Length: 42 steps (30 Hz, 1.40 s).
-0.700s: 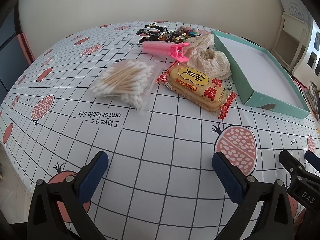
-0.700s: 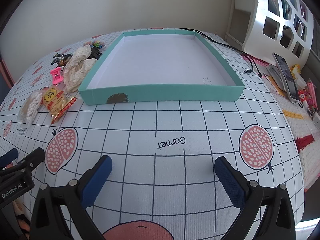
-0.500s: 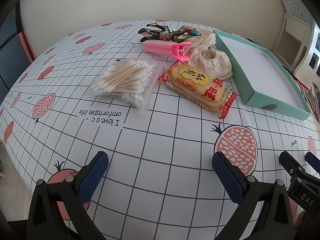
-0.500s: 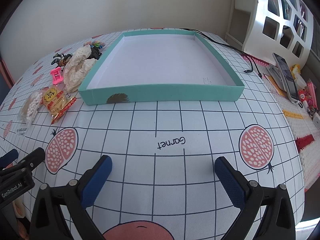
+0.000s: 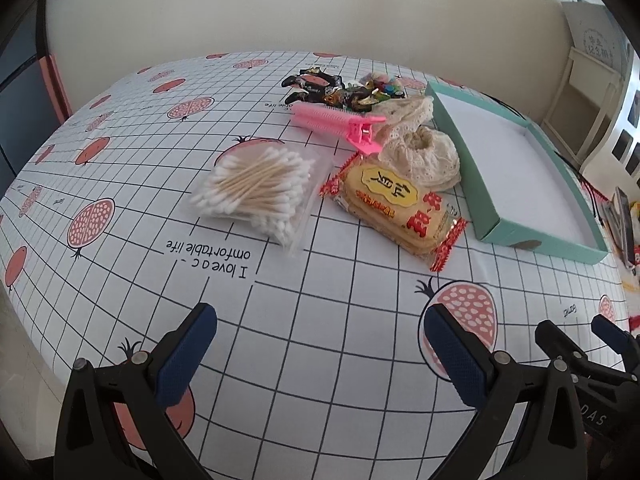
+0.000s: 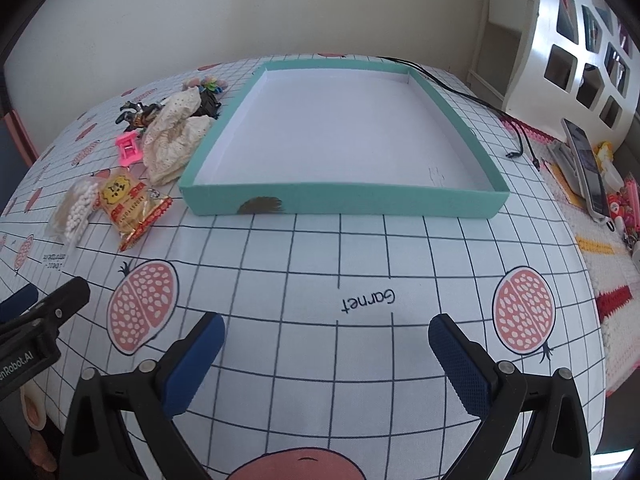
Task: Organize objects
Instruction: 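Move both tools toward the cotton swab bag and snack packet, then grasp the cotton swab bag with the left tool while the right tool grasps the snack packet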
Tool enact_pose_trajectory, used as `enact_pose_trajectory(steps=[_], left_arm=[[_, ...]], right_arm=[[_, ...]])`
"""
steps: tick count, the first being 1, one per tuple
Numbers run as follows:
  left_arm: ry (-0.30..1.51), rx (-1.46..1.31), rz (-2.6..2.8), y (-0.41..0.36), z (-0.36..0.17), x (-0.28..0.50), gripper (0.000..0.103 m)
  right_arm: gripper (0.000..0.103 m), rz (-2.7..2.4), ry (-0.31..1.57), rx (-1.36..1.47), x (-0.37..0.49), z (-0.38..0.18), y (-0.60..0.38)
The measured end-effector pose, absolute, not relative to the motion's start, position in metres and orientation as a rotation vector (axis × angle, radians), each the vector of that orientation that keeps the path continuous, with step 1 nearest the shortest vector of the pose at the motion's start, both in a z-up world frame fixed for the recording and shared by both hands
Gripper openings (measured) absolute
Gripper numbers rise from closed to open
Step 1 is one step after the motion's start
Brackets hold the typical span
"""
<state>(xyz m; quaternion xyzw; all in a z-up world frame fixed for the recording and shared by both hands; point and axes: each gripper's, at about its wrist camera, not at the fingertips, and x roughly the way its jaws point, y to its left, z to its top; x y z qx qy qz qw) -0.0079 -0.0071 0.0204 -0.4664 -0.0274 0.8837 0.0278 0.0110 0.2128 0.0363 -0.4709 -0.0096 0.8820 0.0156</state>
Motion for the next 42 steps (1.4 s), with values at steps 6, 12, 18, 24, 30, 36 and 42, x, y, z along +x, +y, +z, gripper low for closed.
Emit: enact_pose_trajectory(steps=[6,12,18,24,30,36,42], left_arm=[[-0.211,-1.436,2.664,-0.019,0.049,-0.026,0.103],[-0.276,-1.397,2.675,-0.035,0.085,-0.052,0.103],[-0.197,-1.419,2.697,-0.045,0.106,-0.083,0.103],[-0.155,-1.560,2.651,-0.053,0.104,-0.111,0.103],[-0.202,-1.667,2.620,-0.063,0.096,-0.135,0.103],[-0.220,-1.720,2.567,-0.063,0.074,-0.148,0.103],[-0.223,-1.784,2.506,-0.062,0.053,-0.149,0.103]], right_arm=[[0.103,2.844,-0.086,-1.439,-0.010,0.084,0.190],[0.103,2.911,-0.144,-1.486,-0.032,0.118,0.167],[0.103,2.936,-0.247,-1.561,-0.046,0.129,0.144],[0.103,2.933,-0.289,-1.664,-0.070,0.119,0.124],[0.103,2.925,-0.434,-1.760,-0.090,0.103,0.099],[0.103,2.911,-0.446,-1.875,-0.100,0.076,0.087],[0.103,2.855,-0.509,-1.953,-0.101,0.052,0.072]])
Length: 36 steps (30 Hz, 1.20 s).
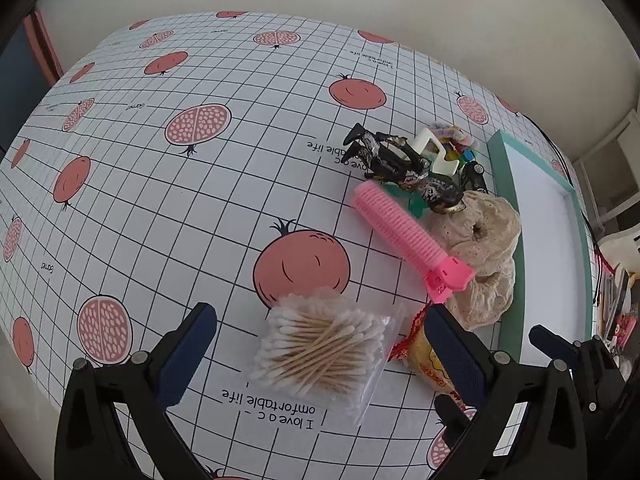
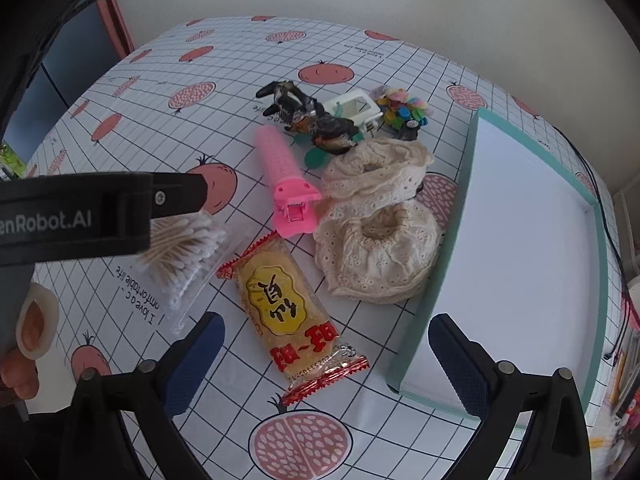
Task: Organize objects
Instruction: 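Grasp the cotton swab bag with the left tool while the right tool grasps the snack packet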
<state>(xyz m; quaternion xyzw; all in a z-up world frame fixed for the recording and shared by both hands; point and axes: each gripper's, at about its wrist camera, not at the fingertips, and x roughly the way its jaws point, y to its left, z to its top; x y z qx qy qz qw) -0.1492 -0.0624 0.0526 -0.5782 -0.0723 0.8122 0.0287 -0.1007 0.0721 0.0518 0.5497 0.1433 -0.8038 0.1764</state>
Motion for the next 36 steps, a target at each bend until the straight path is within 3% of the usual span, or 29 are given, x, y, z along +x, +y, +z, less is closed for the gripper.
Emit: enact_pose_trajectory(steps=[25,36], left_arm=[[-0.169,-1.958,2.391,-0.051,0.012,-0.144,0.103],[-0.199,-1.989,2.402,-0.053,0.008,-0.142,0.103]], right_arm=[[0.103,-2.260,0.413,1.690,-0.105,0.015,0.066],[0.103,-2.285,0.315,1.721,-0.105,0.013,0.081]])
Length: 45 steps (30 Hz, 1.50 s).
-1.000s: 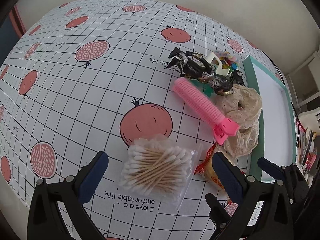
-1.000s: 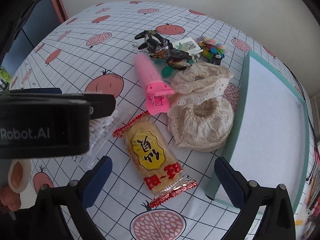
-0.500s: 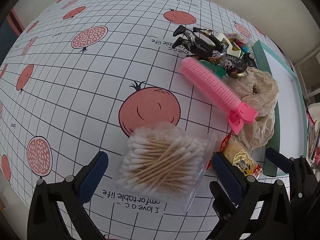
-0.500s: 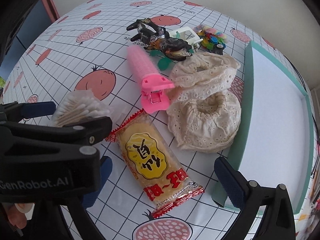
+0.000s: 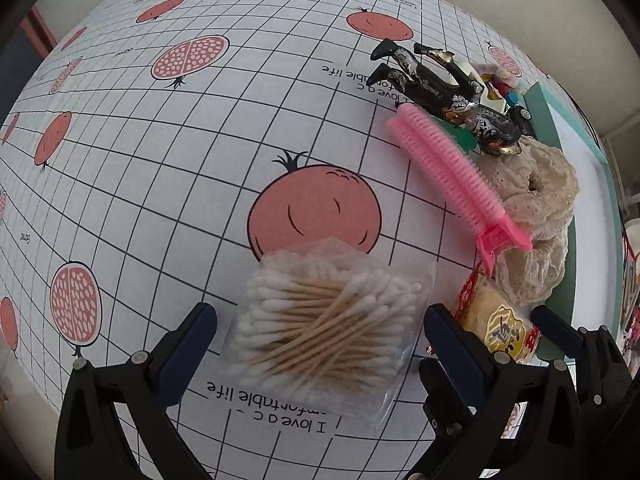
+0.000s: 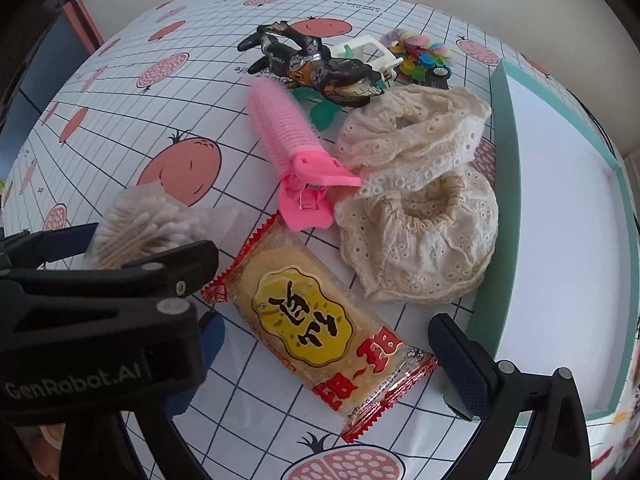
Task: Organize objects
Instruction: 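Grasp the cotton swab bag with the left tool while the right tool grasps the snack packet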
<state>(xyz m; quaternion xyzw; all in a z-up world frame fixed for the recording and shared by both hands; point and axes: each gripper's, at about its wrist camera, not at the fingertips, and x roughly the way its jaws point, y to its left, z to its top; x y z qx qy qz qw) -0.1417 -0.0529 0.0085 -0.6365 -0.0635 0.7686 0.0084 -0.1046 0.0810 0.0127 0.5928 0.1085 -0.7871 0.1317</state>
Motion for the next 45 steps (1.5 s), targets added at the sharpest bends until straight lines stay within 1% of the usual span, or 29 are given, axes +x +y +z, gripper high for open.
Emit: enact_pose_trajectory(steps=[7,9,12,13,15,27,31,33,34,35,39,41,45], left_arm=[[-0.234,-1.994,2.422,-0.055,0.011,-0.150,0.102],[-0.227,-1.997,2.427,-0.055,0.012,-0.150,0.100],[-0.215,-1.998,2.446,-0.054,0.015,-0.149,0.094],[-0.216,-1.998,2.450,-0.056,0.017,-0.148,0.093],[-0.221,-1.993,2.455,-0.075,0.024,-0.140,0.089],[-0.214,-1.981,2.476,-0.100,0.036,-0.131,0.075],[-0.247,-1.980,2.479,-0.103,0.042,-0.123,0.073],[-0.264,-1.982,2.479,-0.107,0.045,-0.124,0.072],[-0.270,-1.984,2.479,-0.108,0.045,-0.127,0.072],[-0.278,-1.984,2.480,-0.111,0.044,-0.126,0.072],[-0.311,-1.985,2.483,-0.119,0.045,-0.123,0.072],[-0.323,-1.985,2.484,-0.120,0.038,-0.118,0.072],[-0.362,-1.984,2.487,-0.127,0.041,-0.111,0.072]], right_arm=[[0.101,-2.295,0.300,1.732,-0.099,0.014,0.089],[0.097,-2.293,0.304,1.724,-0.097,0.016,0.091],[0.088,-2.289,0.313,1.710,-0.092,0.019,0.094],[0.086,-2.289,0.315,1.705,-0.090,0.020,0.095],[0.080,-2.290,0.315,1.699,-0.087,0.022,0.098],[0.061,-2.280,0.326,1.682,-0.065,0.029,0.118],[0.055,-2.277,0.324,1.686,-0.057,0.030,0.127],[0.049,-2.277,0.322,1.690,-0.053,0.032,0.133],[0.047,-2.276,0.318,1.692,-0.051,0.032,0.136],[0.043,-2.274,0.313,1.694,-0.048,0.033,0.139],[0.039,-2.253,0.276,1.699,-0.039,0.036,0.150],[0.039,-2.244,0.258,1.698,-0.034,0.038,0.156],[0.038,-2.248,0.201,1.676,-0.024,0.047,0.170]])
